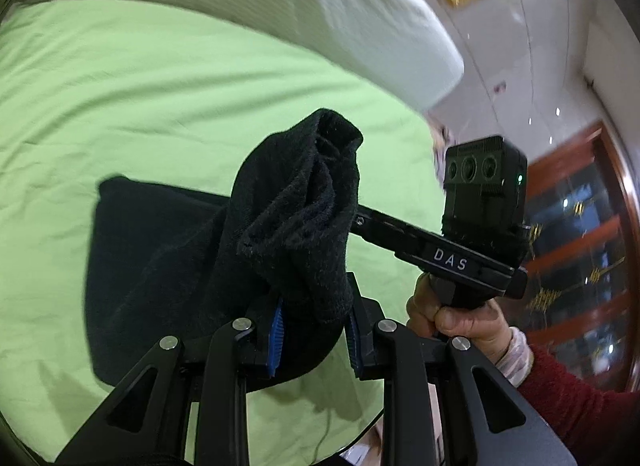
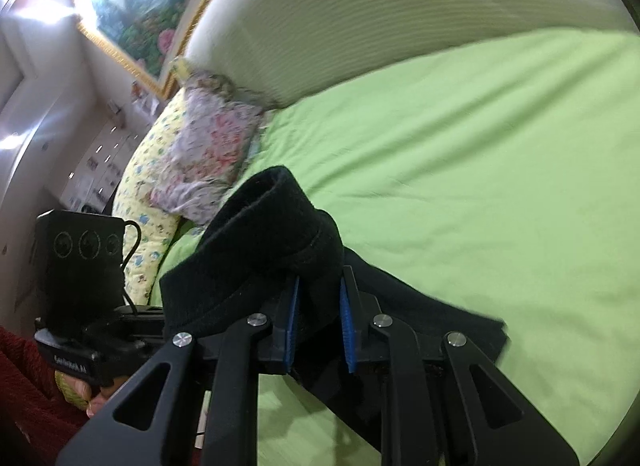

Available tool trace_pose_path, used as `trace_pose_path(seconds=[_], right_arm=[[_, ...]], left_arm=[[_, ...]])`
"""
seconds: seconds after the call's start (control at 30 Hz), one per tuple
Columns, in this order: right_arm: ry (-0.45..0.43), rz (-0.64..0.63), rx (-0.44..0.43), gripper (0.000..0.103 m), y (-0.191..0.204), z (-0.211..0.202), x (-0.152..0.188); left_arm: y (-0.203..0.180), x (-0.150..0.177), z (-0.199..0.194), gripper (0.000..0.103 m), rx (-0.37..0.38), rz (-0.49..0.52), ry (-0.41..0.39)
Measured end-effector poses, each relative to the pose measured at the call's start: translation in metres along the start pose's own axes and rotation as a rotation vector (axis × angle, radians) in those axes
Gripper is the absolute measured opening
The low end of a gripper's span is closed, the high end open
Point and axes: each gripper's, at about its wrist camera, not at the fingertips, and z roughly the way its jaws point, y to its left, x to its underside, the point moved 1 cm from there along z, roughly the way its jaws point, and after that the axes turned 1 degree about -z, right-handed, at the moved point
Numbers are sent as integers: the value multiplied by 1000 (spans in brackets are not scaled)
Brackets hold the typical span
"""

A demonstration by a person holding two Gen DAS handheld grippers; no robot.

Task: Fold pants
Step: 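Lift the held pants end with both grippers and fold it over the bundle, then open both grippers to lay the folded end down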

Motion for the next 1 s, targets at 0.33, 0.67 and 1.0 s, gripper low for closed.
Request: trace_pose_path(seconds=[0.33,0.67,1.0], right_arm=[[-8,125,99,18,-42,-15,30],[-30,263,219,25,-51,-29,50],[-150,327,319,66,-36,-52,61]], left_arm=[[-15,11,67,26,-76,44,123],[-29,0,80,53,-36,93,185],[-1,-5,42,62,-11,15,143]])
